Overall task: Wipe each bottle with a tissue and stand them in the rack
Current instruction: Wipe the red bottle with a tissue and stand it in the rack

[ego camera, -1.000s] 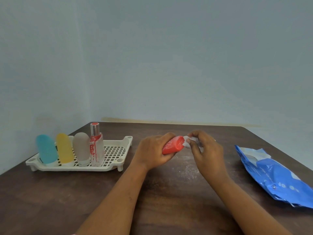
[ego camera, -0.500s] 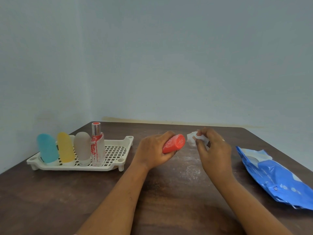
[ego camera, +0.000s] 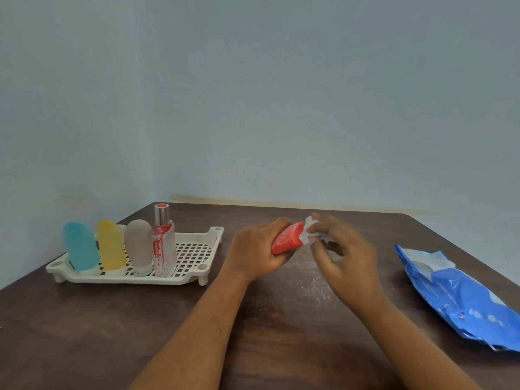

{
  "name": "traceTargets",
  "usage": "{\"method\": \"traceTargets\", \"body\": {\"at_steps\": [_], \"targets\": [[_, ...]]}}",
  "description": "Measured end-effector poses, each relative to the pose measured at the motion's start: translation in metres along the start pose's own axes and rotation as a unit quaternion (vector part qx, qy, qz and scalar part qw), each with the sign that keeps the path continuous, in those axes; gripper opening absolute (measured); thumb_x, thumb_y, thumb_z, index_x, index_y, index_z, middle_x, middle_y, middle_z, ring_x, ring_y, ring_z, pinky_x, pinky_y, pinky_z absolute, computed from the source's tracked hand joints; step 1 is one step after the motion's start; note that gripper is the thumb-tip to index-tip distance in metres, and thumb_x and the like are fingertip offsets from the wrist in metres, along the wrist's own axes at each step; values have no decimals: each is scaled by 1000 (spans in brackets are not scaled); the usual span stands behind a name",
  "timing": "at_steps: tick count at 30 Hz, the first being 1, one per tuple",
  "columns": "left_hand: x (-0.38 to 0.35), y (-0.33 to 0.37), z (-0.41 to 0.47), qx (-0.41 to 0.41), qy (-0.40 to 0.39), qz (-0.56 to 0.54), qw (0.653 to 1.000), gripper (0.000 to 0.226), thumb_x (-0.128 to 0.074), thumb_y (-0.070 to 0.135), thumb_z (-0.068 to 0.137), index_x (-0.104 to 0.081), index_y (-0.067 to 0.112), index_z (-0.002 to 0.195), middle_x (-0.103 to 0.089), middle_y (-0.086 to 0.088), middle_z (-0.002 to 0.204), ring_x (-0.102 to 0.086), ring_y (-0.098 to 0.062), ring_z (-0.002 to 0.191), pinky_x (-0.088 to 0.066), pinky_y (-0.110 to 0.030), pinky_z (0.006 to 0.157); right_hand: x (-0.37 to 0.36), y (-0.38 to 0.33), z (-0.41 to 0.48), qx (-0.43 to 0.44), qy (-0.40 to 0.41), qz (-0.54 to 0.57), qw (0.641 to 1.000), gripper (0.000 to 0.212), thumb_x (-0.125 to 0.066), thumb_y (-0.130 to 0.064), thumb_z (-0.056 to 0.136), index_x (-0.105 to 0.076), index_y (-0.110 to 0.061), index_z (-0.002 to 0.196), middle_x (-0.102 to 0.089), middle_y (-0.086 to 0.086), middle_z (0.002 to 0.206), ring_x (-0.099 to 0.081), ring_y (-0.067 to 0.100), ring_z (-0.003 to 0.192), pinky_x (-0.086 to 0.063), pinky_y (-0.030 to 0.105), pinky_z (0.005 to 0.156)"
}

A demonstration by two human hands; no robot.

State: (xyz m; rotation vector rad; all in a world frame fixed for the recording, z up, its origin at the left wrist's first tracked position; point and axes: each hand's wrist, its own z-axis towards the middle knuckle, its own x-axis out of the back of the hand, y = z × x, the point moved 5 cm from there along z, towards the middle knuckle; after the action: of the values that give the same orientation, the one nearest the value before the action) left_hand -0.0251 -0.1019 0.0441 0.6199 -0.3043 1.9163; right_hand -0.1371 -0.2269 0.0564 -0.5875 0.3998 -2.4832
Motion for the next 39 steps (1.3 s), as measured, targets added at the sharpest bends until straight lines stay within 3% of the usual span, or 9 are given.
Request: {"method": "traceTargets", "body": {"at_steps": [4, 7, 12, 16, 19, 25, 31, 36, 39], "targets": [[0, 0, -1, -7, -5, 5, 1000, 49, -70, 51, 77, -59, 25, 117, -72, 5, 90, -67, -12, 71, -33, -5, 63, -7, 1, -2, 36, -9, -44, 998, 17, -70, -14, 82, -72, -16, 99, -66, -7, 106, -53, -9, 100, -46, 12, 84], [-2, -1, -1, -8, -12, 10, 1000, 48, -69, 52, 79, -60, 26, 118, -72, 6, 91, -67, -11, 72, -38, -10, 62, -6, 7, 0, 16, 9, -76, 997, 17, -70, -7, 82, -73, -14, 97, -70, 1, 102, -55, 2, 96, -48, 24, 84], [0, -1, -1, -3, -5, 7, 1000, 46, -59, 56, 81, -60, 26, 115, -71, 7, 87, -66, -11, 68, -39, -13, 59, -5, -2, -4, 38, -2, -57, 998, 13, -67, -11, 83, -71, -19, 93, -68, -12, 87, -55, -4, 85, -39, 2, 74], [0, -7, -2, 10, -1, -1, 1000, 44, -61, 53, 81, -60, 26, 115, -71, 6, 86, -66, -13, 68, -42, -19, 59, -6, -13, -7, 39, -26, -33, 998, 23, -63, -19, 88, -48, -33, 96, -53, -23, 79, -54, -5, 71, -44, 5, 62], [-2, -5, -2, -8, -10, 5, 1000, 44, -66, 51, 81, -60, 26, 116, -71, 5, 87, -66, -13, 69, -45, -20, 60, -9, -6, -7, 3, -35, -39, 999, 30, -65, -20, 86, -39, -31, 98, -52, -19, 82, -52, -10, 71, -41, -2, 64], [-7, 4, -2, -60, -9, 27, 998, 48, -58, 58, 79, -57, 27, 115, -72, 4, 84, -67, -12, 65, -53, -22, 55, -7, 14, -3, -37, -29, -64, 997, 27, -61, -19, 89, -37, -29, 97, -60, -4, 86, -56, 8, 72, -41, 4, 57], [-8, 3, -3, -54, -12, 28, 998, 49, -59, 57, 79, -59, 25, 116, -73, 3, 86, -68, -13, 67, -55, -25, 57, -5, 13, -3, -29, -30, -49, 998, 29, -65, -18, 87, -38, -26, 94, -58, -5, 81, -54, -1, 68, -42, 4, 60], [-4, -1, -3, -36, -3, 41, 999, 44, -63, 53, 79, -61, 26, 113, -72, 5, 83, -66, -12, 64, -47, -19, 56, -7, 1, -7, 3, -30, -23, 999, 33, -66, -20, 85, -36, -33, 90, -61, -5, 78, -57, 8, 64, -46, 10, 60], [-3, -4, -2, -15, 1, 31, 999, 42, -60, 54, 80, -59, 28, 113, -71, 6, 81, -65, -12, 64, -43, -19, 56, -7, -6, -8, 9, -35, 25, 999, 32, -65, -23, 85, -36, -38, 87, -65, -4, 79, -61, 8, 78, -50, 17, 64]]}}
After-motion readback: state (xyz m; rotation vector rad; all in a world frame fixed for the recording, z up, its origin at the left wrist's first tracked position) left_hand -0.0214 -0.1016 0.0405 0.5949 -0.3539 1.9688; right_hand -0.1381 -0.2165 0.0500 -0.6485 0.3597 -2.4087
